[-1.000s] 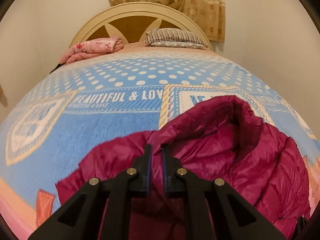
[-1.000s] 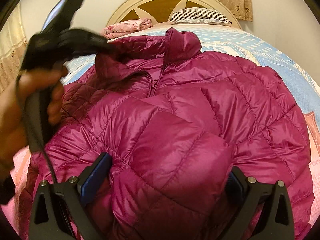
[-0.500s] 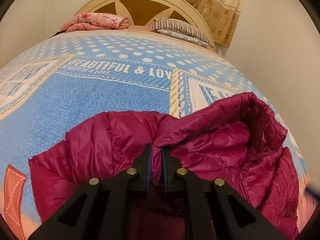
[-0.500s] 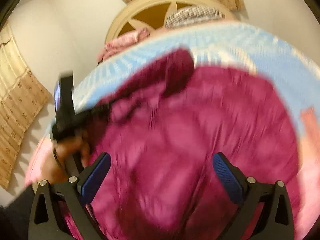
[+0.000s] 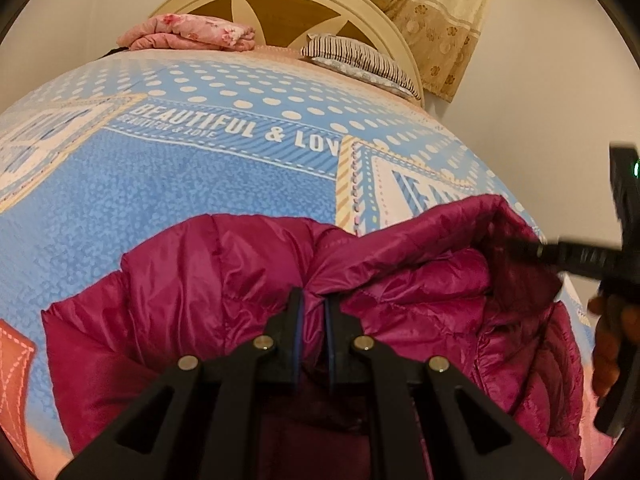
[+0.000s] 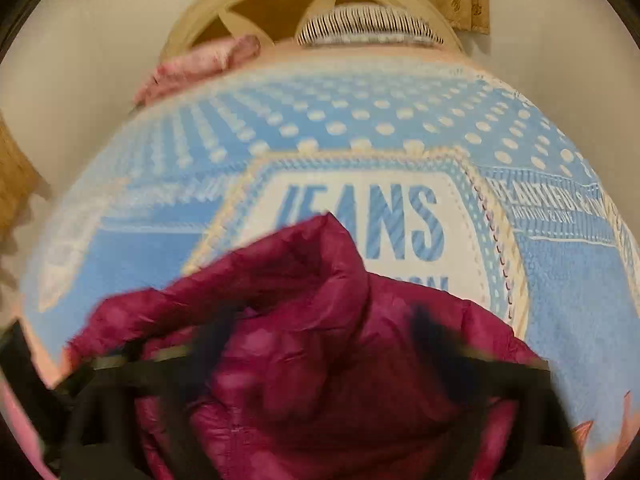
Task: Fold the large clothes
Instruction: 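Grasp the jacket hem with the right tool while the left tool holds it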
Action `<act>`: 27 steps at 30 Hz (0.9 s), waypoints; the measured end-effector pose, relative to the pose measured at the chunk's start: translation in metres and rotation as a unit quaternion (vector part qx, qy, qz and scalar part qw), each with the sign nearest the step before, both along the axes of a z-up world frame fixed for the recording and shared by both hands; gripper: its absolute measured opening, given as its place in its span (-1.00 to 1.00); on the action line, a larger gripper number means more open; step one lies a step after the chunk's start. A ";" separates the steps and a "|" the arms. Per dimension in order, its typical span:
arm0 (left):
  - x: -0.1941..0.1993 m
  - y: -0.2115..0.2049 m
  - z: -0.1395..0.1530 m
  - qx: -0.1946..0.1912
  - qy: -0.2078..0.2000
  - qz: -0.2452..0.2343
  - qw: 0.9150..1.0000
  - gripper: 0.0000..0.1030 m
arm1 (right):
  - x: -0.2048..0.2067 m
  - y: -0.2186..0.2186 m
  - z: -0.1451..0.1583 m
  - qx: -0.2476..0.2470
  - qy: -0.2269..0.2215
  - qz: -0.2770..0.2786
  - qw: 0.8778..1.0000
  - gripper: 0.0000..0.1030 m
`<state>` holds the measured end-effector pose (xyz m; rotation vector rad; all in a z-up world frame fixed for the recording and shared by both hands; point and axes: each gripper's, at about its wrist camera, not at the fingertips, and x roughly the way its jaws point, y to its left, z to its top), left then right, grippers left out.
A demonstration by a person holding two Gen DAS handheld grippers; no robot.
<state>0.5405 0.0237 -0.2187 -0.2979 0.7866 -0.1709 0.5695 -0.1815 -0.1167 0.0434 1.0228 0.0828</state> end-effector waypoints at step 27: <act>0.000 -0.067 0.097 0.052 -0.112 -0.022 0.992 0.52 | -0.069 -0.063 -0.061 0.059 -0.061 0.010 0.996 -0.74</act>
